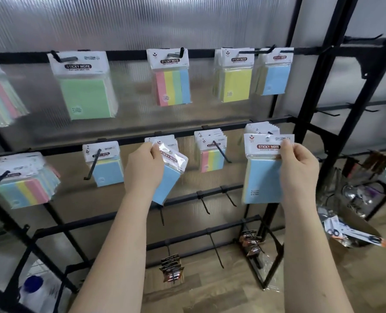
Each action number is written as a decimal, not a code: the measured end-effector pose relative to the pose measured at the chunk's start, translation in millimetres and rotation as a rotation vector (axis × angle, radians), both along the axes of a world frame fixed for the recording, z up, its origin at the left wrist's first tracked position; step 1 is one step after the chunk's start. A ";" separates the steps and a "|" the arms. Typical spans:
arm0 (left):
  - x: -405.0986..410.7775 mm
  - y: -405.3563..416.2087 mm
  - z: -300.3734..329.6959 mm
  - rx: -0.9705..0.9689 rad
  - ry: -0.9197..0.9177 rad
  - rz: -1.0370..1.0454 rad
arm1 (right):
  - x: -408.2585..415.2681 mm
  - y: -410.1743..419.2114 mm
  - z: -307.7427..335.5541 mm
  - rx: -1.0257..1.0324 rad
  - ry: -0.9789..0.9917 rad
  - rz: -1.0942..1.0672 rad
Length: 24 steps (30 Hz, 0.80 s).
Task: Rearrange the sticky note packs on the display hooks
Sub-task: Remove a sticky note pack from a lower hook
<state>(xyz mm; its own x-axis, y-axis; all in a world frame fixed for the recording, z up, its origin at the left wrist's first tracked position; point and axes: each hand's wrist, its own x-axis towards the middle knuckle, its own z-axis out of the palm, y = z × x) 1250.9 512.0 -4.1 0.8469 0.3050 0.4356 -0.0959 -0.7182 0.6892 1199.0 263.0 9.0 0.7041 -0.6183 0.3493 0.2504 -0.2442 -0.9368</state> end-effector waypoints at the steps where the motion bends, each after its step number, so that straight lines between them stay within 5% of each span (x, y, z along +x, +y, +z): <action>1: 1.3 -2.4 0.8 0.019 0.000 0.002 | -0.2 -3.5 -0.9 0.012 0.000 -0.001; 24: 60.7 -176.6 43.4 0.037 0.002 0.240 | 85.9 -191.2 63.5 -0.141 -0.287 0.302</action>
